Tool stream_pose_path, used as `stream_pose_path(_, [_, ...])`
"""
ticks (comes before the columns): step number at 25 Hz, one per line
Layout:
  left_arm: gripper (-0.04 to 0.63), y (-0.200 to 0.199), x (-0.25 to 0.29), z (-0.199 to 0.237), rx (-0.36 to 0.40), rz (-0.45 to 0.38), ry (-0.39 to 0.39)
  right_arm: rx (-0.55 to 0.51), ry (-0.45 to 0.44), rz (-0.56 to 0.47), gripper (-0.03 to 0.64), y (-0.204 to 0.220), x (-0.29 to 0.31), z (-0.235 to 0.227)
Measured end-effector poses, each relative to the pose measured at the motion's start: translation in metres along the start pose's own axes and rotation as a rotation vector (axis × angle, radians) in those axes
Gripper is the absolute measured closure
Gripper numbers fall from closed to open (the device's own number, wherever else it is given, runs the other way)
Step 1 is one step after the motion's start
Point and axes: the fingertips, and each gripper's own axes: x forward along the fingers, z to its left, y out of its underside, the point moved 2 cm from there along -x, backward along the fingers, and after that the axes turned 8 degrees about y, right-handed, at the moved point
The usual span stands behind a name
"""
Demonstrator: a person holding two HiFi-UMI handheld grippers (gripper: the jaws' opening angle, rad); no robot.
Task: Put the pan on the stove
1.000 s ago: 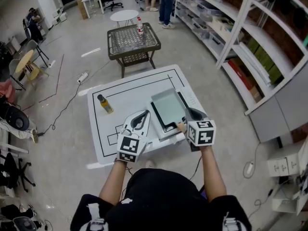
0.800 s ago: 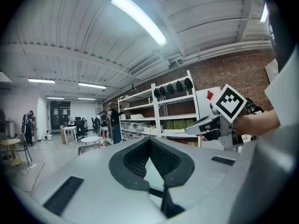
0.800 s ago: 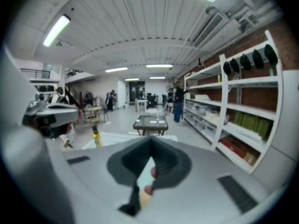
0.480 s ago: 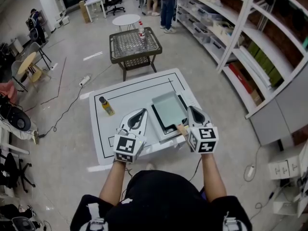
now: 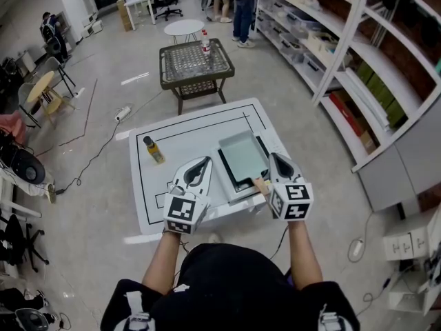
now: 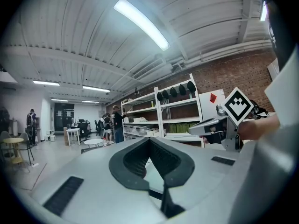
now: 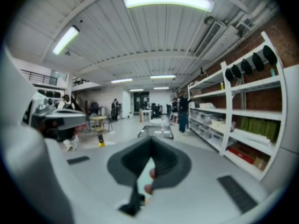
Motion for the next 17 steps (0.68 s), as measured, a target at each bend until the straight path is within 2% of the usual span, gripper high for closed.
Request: stream_pose_path(17, [0.571,0.0051,-0.0035,0.0036,-0.020,0.004,-0.022,-0.011,-0.023,0.009,0.583,0.0022,0.0035,0.0075])
